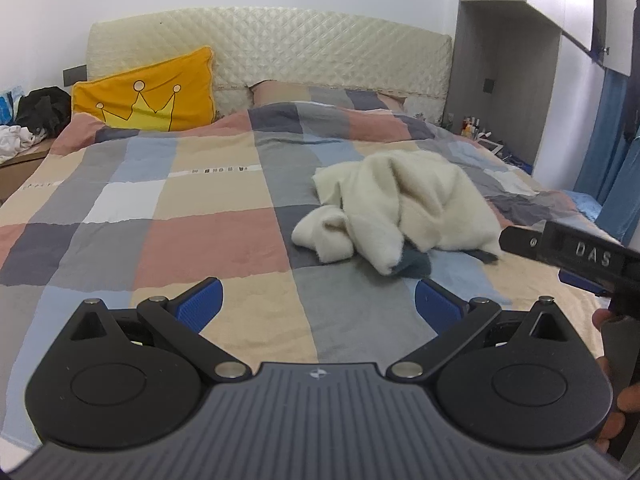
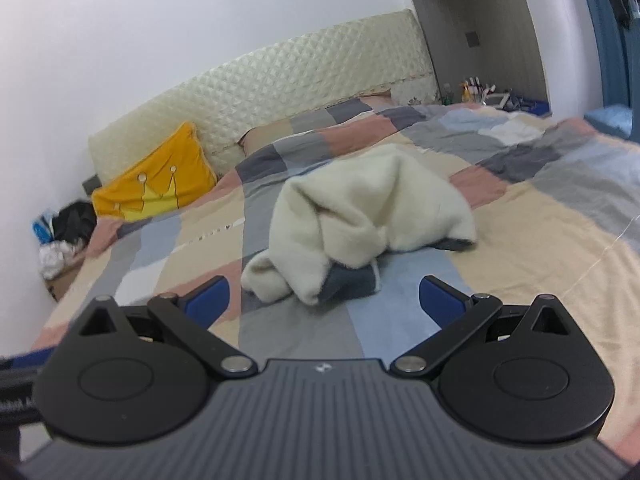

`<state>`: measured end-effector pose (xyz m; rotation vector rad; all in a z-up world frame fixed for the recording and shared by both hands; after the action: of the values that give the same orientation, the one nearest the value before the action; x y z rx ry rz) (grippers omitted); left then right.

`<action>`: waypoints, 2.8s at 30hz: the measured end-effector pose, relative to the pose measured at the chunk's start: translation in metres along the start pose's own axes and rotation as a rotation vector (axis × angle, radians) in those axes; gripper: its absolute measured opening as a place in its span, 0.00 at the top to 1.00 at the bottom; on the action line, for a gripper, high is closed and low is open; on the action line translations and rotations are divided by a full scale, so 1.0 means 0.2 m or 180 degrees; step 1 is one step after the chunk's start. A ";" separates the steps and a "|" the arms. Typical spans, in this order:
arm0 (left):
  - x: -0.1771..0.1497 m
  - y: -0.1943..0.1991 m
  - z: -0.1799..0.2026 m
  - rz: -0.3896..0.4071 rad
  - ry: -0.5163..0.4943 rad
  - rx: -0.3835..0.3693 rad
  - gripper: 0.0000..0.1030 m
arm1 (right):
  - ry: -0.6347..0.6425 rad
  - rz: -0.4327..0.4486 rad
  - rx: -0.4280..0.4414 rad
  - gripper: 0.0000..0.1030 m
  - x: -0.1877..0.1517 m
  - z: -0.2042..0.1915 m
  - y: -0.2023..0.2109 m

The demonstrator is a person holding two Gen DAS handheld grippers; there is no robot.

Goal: Fold large clothes
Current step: 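Move both grippers toward the crumpled cream sweater on the bed, then grasp the sweater edge with the right gripper while the left gripper grasps another edge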

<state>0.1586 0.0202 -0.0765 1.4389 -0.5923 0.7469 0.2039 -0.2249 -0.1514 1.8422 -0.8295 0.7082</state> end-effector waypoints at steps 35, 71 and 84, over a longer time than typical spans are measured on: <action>0.33 -1.44 0.16 -0.0639 0.0649 -0.0618 0.01 | -0.2572 -0.0565 0.0867 0.54 0.19 0.55 -1.09; 0.61 -0.98 -0.23 -0.0086 0.1141 -0.0805 0.81 | -0.1328 0.0284 0.1344 0.84 0.52 0.34 -0.77; 0.41 -0.38 -0.61 0.0170 0.1428 -0.0638 0.82 | -0.0545 0.0253 0.1571 0.85 0.42 0.13 -0.43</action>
<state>0.2605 0.1507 -0.0710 1.0295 -0.3459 0.9880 0.3255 -0.2415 -0.1420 2.3471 -0.8973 0.8710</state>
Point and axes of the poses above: each gripper's, at about its wrist camera, not at the fingertips, and y roughly against the way its jaws point, z to its right, x to its top, the point moved 1 cm from there along -y, roughly the way its jaws point, and after that the axes turned 10 degrees about -z, right-handed, at the moved point
